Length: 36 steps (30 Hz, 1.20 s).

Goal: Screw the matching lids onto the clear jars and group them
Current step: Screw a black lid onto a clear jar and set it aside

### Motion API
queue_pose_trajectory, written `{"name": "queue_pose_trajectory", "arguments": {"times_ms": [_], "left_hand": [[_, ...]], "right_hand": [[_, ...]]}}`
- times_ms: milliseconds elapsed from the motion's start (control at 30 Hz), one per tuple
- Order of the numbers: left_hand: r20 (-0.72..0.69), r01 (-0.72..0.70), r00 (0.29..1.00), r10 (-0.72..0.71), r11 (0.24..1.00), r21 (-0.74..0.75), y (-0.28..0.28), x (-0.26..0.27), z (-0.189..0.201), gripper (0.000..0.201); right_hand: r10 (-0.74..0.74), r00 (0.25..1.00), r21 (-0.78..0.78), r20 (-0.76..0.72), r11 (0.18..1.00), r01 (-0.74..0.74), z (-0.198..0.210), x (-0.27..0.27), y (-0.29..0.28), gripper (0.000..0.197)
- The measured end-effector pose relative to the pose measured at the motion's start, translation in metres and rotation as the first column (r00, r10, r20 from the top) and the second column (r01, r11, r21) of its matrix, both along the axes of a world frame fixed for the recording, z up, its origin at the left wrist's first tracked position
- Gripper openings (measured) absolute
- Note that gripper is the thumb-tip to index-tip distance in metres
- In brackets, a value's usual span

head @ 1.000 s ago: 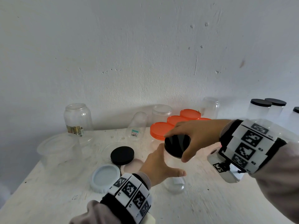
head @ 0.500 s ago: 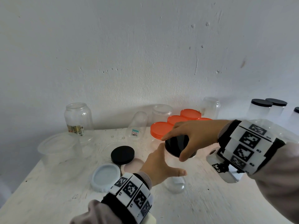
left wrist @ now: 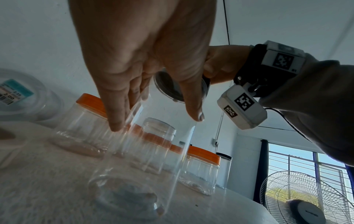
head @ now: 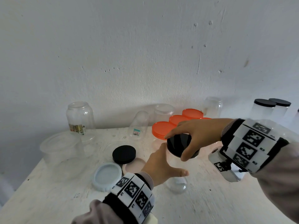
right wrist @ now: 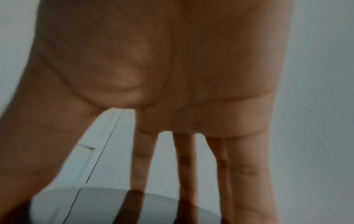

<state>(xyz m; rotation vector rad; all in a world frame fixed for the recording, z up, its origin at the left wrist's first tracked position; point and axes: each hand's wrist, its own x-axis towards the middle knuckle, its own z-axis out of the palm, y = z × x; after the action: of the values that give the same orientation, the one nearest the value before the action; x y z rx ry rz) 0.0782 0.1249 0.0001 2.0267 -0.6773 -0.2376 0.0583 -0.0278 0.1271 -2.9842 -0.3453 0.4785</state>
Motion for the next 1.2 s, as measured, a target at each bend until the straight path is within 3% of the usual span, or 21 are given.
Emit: {"name": "queue_pose_trajectory", "arguments": {"times_ms": [200, 400, 533, 667, 867, 967, 1200], "left_hand": [[-0.016, 0.011, 1.000, -0.011, 1.000, -0.011, 0.000, 0.000, 0.000, 0.087], [0.019, -0.004, 1.000, 0.004, 1.000, -0.002, 0.000, 0.000, 0.000, 0.087], [0.006, -0.006, 1.000, 0.006, 1.000, -0.005, 0.000, -0.001, 0.000, 0.087], [-0.002, 0.009, 1.000, -0.009, 1.000, -0.007, 0.000, -0.001, 0.001, 0.086], [0.020, -0.003, 1.000, 0.003, 1.000, 0.006, 0.000, -0.001, 0.002, 0.086], [0.015, -0.004, 1.000, 0.004, 1.000, -0.002, 0.000, -0.001, 0.001, 0.087], [-0.003, 0.005, 1.000, -0.005, 1.000, -0.005, 0.000, -0.001, 0.001, 0.083]], "right_hand": [[-0.038, 0.978, -0.170, 0.205, 0.983, 0.073, -0.014, -0.002, 0.010, 0.067], [0.012, 1.000, -0.046, -0.008, 0.999, -0.013, 0.000, -0.004, 0.002, 0.076], [0.011, 0.998, -0.043, 0.062, 0.999, -0.009, -0.002, -0.002, 0.003, 0.066], [-0.026, 0.980, -0.154, 0.199, 0.986, 0.058, -0.012, -0.002, 0.010, 0.065], [-0.025, 0.999, -0.030, 0.032, 0.999, 0.026, -0.001, -0.003, 0.003, 0.074], [-0.018, 0.998, -0.004, 0.057, 1.000, 0.018, 0.000, -0.004, 0.003, 0.068], [-0.038, 0.991, -0.108, 0.132, 0.993, 0.052, -0.006, -0.003, 0.009, 0.065]]}}
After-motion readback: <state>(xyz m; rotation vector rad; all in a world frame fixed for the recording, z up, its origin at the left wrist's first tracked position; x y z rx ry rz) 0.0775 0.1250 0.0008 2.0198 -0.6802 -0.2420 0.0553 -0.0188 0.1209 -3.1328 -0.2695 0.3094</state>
